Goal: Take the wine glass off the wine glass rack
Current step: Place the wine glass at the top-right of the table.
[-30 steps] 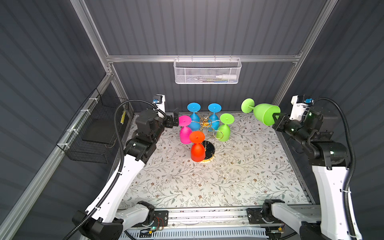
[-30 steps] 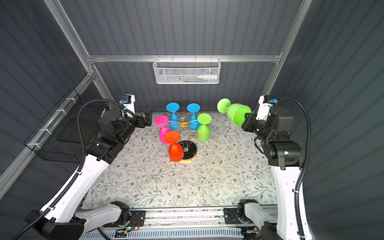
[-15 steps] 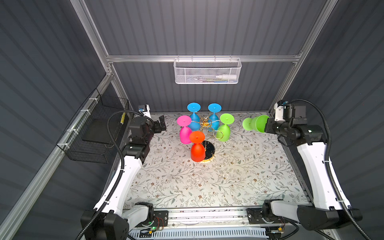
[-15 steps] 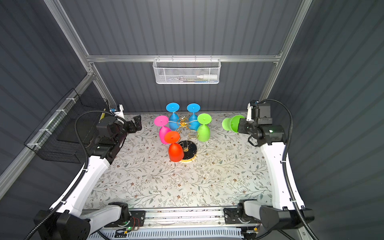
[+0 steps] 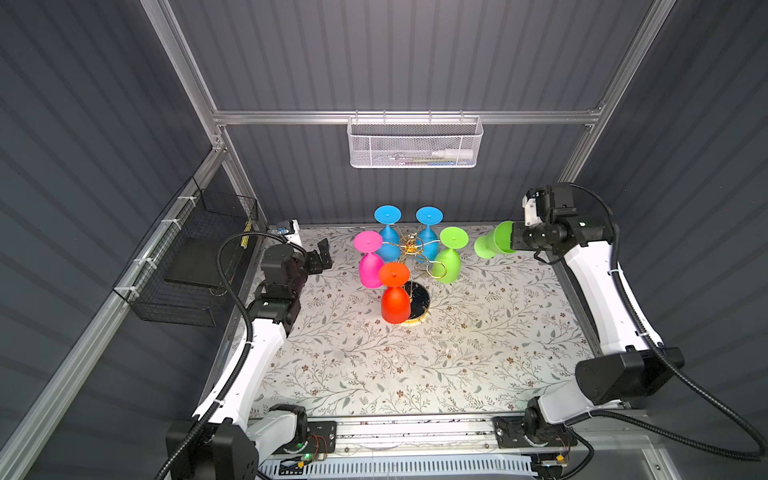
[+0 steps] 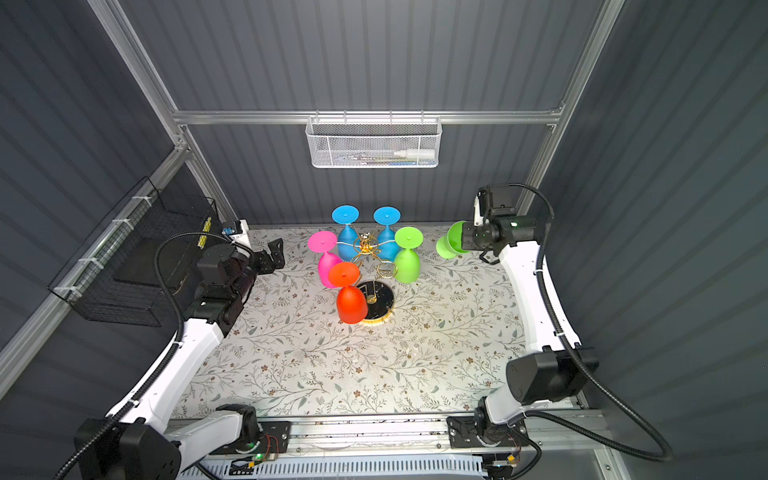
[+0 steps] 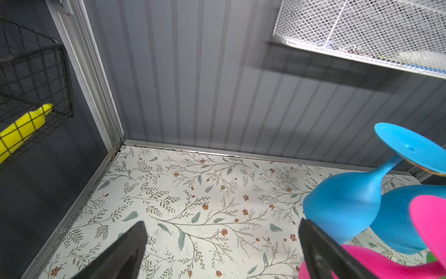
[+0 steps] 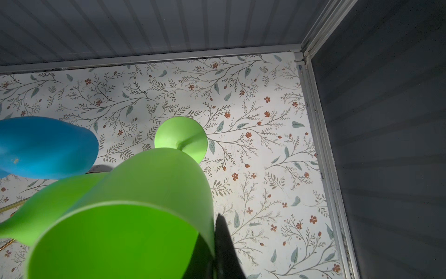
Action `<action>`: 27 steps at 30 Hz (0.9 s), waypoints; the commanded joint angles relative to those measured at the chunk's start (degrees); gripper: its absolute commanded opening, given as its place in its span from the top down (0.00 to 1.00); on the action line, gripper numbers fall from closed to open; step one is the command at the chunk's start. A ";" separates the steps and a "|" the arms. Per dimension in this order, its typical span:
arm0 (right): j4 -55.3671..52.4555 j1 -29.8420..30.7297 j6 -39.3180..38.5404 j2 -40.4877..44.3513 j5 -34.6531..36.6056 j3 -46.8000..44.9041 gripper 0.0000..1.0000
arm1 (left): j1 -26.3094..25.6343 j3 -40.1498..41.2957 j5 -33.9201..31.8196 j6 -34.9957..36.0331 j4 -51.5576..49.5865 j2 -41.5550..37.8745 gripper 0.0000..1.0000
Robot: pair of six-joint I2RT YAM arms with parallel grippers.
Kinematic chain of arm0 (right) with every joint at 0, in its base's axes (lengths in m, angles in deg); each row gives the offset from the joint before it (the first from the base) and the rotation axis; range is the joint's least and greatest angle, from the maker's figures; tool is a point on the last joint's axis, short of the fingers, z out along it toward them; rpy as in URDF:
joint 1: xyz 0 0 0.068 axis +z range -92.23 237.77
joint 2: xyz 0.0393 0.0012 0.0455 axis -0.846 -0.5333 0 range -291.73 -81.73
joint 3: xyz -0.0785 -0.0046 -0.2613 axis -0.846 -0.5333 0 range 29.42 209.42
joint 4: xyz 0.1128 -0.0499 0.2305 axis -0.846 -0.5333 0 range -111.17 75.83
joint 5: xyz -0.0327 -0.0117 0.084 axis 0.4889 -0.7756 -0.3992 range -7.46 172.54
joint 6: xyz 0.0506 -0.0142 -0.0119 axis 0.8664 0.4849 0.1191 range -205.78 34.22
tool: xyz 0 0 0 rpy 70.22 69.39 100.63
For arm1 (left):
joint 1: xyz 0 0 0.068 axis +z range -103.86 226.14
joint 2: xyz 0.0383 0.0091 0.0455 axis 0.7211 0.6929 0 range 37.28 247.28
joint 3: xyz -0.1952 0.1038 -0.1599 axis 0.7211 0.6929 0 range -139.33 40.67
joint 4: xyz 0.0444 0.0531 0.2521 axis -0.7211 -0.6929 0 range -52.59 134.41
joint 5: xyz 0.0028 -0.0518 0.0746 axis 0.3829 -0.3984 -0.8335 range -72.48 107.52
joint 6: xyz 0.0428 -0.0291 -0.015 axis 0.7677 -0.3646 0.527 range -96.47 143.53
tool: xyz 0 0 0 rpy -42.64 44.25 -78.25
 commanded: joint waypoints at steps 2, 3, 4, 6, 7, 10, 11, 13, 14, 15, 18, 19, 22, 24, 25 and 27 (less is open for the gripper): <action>-2.44 0.57 -1.37 -4.77 0.18 4.31 1.00 | 0.25 1.27 1.74 1.15 0.98 -1.75 0.00; -2.58 0.61 -1.45 -6.01 0.17 5.24 1.00 | 0.25 1.63 1.75 1.29 1.02 -1.85 0.00; -2.71 0.61 -1.54 -7.24 0.03 6.14 1.00 | 0.25 1.81 1.66 1.28 1.06 -2.05 0.00; -2.97 0.70 -1.69 -9.66 -0.45 7.90 1.00 | 0.25 1.79 1.70 1.47 1.12 -2.13 0.00; -3.32 0.70 -1.76 -10.92 -0.62 9.01 1.00 | 0.25 1.68 1.74 1.67 1.04 -2.15 0.00; -3.74 0.70 -1.97 -14.33 -1.64 11.83 1.00 | 0.25 1.26 1.66 2.73 0.65 -2.14 0.00; -4.00 0.74 -1.98 -15.48 -1.55 12.91 1.00 | 0.25 1.27 1.51 2.98 0.63 -2.10 0.00; -5.30 0.79 -2.15 -18.43 -1.68 15.87 1.00 | 0.25 1.22 1.30 3.39 0.35 -2.13 0.00; -5.83 0.87 -2.22 -19.68 -1.64 17.13 1.00 | 0.26 1.22 1.31 3.45 0.27 -2.11 0.00; -6.41 0.92 -2.32 -20.95 -1.65 18.52 1.00 | 0.25 1.27 1.35 3.60 0.21 -2.20 0.00; -7.54 1.05 -2.64 -23.96 -1.39 21.21 1.00 | 0.25 1.42 1.07 4.16 -0.08 -2.58 0.00; -7.62 1.05 -2.68 -24.68 -1.22 21.56 1.00 | 0.30 1.48 0.96 4.32 -0.10 -2.71 0.00; -7.61 1.18 -2.80 -26.38 -1.01 22.20 1.00 | 0.27 1.66 0.95 4.44 -0.05 -2.79 0.00; -7.64 1.23 -2.81 -27.34 -0.83 22.50 1.00 | 0.33 1.66 1.13 4.44 -0.10 -2.62 0.00; -7.62 1.23 -2.83 -27.77 -0.85 22.56 1.00 | 0.29 1.58 1.21 4.36 -0.16 -2.52 0.00; -7.71 1.33 -2.85 -28.58 -0.93 22.69 1.00 | 0.33 1.44 1.22 4.27 -0.34 -2.43 0.00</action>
